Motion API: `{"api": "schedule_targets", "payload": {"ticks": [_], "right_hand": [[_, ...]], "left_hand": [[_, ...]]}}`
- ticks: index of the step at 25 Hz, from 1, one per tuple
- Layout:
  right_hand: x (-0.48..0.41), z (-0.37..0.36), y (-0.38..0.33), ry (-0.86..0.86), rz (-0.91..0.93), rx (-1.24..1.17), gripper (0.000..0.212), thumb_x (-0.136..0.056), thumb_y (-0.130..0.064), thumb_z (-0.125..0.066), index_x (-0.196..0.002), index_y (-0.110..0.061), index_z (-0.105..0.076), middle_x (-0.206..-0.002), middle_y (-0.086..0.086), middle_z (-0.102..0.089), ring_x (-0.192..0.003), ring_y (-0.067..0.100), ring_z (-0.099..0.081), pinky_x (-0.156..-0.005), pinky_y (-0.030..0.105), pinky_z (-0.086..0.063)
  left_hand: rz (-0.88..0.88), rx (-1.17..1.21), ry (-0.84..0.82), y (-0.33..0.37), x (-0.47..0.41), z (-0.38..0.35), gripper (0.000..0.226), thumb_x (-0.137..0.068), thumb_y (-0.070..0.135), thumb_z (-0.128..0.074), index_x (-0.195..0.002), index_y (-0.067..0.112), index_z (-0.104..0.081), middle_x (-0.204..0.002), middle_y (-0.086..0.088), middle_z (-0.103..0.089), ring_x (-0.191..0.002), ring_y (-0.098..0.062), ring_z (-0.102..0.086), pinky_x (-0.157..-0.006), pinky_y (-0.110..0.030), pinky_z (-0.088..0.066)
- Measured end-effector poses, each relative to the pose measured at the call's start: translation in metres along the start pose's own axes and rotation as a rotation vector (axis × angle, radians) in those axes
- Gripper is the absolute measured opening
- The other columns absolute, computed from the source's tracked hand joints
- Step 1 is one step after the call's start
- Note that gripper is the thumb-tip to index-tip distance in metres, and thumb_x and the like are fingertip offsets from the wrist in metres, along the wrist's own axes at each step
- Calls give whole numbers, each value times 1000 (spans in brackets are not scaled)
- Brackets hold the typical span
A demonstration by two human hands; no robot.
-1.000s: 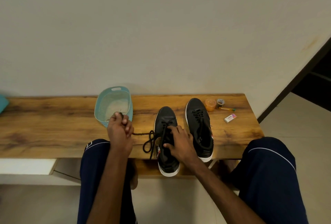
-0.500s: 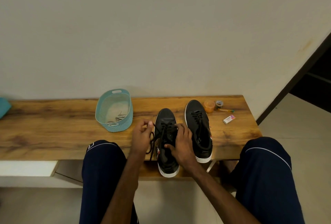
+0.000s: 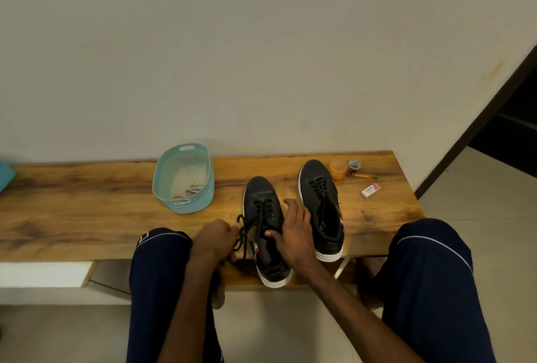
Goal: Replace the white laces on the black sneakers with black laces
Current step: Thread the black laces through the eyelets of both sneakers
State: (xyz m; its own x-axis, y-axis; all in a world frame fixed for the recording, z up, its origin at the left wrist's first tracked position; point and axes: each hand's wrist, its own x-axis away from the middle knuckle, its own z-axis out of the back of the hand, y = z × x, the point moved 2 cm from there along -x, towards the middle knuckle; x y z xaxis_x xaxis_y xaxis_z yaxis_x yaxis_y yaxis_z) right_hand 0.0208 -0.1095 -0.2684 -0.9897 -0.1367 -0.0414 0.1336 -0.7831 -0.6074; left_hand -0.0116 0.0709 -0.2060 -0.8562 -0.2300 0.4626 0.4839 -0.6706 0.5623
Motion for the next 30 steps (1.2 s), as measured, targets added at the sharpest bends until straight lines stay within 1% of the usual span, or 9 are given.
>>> {"api": "schedule_targets", "payload": {"ticks": [3,5,9,13,21,22,24,27,30], "right_hand": [[1,0,-2,29,2,27,87,-81,-45,-76,-147,-15,-28,-149,4,-32,-138,24,-29,-113,41,-36],[2,0,-3,36,-8,38,84,-83,-44,-75,-146,-15,-28,-149,4,-33,-138,24,-30,-112,41,-38],[0,2,-3,32,-28,37,83,-84,-44,-74,-147,-15,-28,-150,4,-34,-138,23,-29,-111,42,-39],[0,1,-3,29,-37,50,82,-84,-44,-73,-147,-15,-29,-150,3,-35,-138,23,-31,-110,41,-39],[-6,-3,-4,43,-51,78,74,-88,-44,-69,-146,-17,-32,-148,1,-38,-134,22,-35,-103,41,-43],[-7,-2,-3,45,-58,74,74,-89,-44,-68,-146,-17,-31,-148,1,-37,-134,22,-35,-103,41,-43],[-10,0,-2,31,-72,60,74,-90,-43,-67,-147,-17,-29,-150,2,-35,-136,23,-32,-104,41,-43],[-11,8,-4,28,-61,-18,77,-89,-39,-70,-148,-15,-28,-152,4,-33,-137,23,-30,-110,41,-40],[-11,25,-13,70,12,-186,61,-89,-33,-72,-139,-18,-40,-140,0,-44,-129,16,-37,-109,37,-40]], "left_hand": [[172,-147,38,-8,-9,-18,32,-100,30,-49,-80,9,-61,-50,1,-64,-36,-6,-57,-40,-19,-39],[197,-156,65,-7,-14,-22,26,-98,29,-54,-84,8,-61,-60,0,-67,-44,-8,-61,-43,-21,-43],[43,-377,266,4,-20,-25,31,-96,42,-56,-114,18,-52,-98,-4,-66,-91,-23,-63,-66,-31,-41],[-160,-366,324,16,-28,-36,28,-97,39,-54,-124,31,-55,-103,1,-67,-92,-20,-64,-66,-30,-39],[-241,-485,347,25,-47,-26,31,-102,34,-41,-109,13,-63,-117,-5,-48,-110,-20,-48,-89,-40,-46],[-255,-399,350,29,-48,-19,31,-102,32,-42,-100,11,-65,-108,-5,-49,-103,-21,-50,-86,-42,-46],[-231,113,318,34,-47,-2,33,-102,27,-45,-76,12,-60,-83,-6,-51,-78,-21,-50,-73,-39,-43],[-143,893,151,37,-36,29,33,-101,35,-50,-78,18,-65,-79,0,-66,-75,-16,-63,-68,-35,-49],[-268,1013,16,36,-25,41,29,-99,36,-53,-90,25,-77,-92,6,-72,-70,-10,-63,-56,-26,-51]]}}
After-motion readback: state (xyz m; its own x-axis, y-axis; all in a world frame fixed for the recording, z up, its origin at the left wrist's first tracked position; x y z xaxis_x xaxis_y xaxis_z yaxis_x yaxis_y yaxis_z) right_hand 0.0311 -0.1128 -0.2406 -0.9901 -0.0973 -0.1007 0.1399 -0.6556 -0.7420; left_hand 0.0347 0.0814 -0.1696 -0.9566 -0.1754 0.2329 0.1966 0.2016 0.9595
